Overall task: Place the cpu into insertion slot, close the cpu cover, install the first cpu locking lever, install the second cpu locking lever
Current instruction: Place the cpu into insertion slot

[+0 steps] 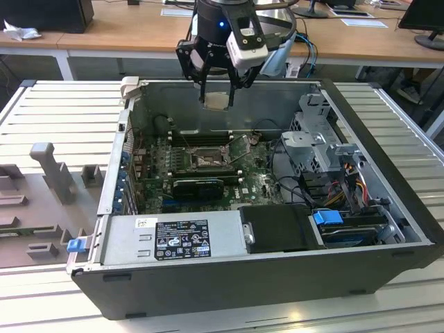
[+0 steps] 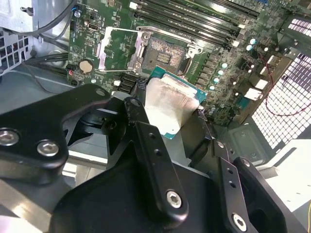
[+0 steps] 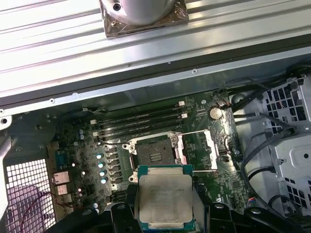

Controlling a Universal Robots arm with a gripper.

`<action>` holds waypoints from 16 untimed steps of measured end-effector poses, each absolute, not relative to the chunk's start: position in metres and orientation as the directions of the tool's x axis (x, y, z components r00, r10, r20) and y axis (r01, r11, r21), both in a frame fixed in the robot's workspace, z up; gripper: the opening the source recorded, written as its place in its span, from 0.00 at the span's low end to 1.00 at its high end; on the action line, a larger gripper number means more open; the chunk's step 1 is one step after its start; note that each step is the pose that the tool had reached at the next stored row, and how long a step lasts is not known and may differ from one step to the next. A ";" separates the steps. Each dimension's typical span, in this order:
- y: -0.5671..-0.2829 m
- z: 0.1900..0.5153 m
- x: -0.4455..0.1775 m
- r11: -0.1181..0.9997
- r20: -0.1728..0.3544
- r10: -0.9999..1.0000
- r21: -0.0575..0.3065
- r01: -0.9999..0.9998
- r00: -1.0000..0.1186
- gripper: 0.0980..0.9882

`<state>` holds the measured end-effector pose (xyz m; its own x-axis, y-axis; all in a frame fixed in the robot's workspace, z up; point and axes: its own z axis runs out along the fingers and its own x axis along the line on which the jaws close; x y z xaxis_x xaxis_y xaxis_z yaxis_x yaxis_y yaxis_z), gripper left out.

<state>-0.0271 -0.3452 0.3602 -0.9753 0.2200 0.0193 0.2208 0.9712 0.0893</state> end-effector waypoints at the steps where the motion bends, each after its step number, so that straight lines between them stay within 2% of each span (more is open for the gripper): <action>1: -0.345 0.360 -0.027 0.970 0.019 0.224 0.089 0.225 -0.974 0.49; 16: -0.345 0.357 -0.027 0.951 0.019 0.296 0.089 0.297 -0.955 0.49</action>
<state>-0.0270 -0.3452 0.3574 -0.9550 0.2961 0.0194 0.2966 0.9508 0.0891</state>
